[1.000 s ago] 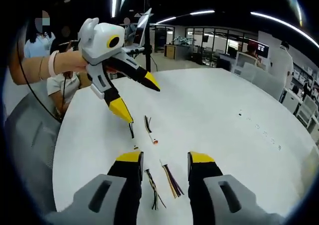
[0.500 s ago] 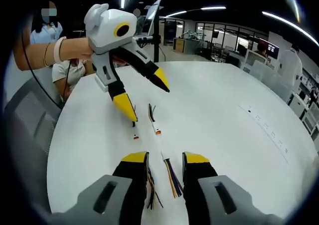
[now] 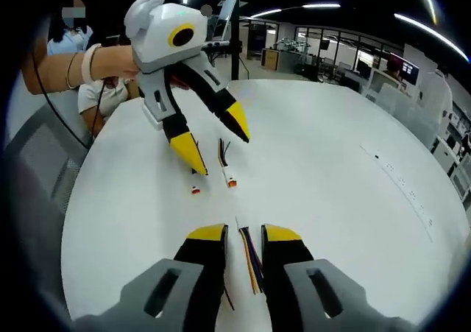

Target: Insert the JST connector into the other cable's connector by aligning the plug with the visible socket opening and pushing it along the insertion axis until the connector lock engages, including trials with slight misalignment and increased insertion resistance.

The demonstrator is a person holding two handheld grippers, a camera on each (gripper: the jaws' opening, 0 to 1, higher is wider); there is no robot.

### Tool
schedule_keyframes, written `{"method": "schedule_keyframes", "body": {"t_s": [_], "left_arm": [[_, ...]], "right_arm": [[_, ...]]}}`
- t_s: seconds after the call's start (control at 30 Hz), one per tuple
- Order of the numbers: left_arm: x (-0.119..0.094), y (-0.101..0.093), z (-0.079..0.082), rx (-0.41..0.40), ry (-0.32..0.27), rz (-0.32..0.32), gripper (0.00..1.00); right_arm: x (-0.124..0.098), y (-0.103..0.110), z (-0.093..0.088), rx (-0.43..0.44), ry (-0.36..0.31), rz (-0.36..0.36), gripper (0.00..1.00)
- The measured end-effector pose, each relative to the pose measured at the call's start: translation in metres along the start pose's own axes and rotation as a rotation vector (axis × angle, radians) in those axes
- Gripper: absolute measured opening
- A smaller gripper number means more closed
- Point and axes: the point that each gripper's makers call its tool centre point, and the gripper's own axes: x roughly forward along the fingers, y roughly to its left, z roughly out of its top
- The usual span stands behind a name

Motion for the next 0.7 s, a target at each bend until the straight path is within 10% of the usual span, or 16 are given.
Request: {"method": "schedule_keyframes", "body": {"t_s": [0.7], "left_arm": [[0.013,-0.006,-0.016,0.039,0.036,-0.085,0.16]], "right_arm": [[0.013,0.003,-0.012,-0.023,0.035,0.038,0.11]]}}
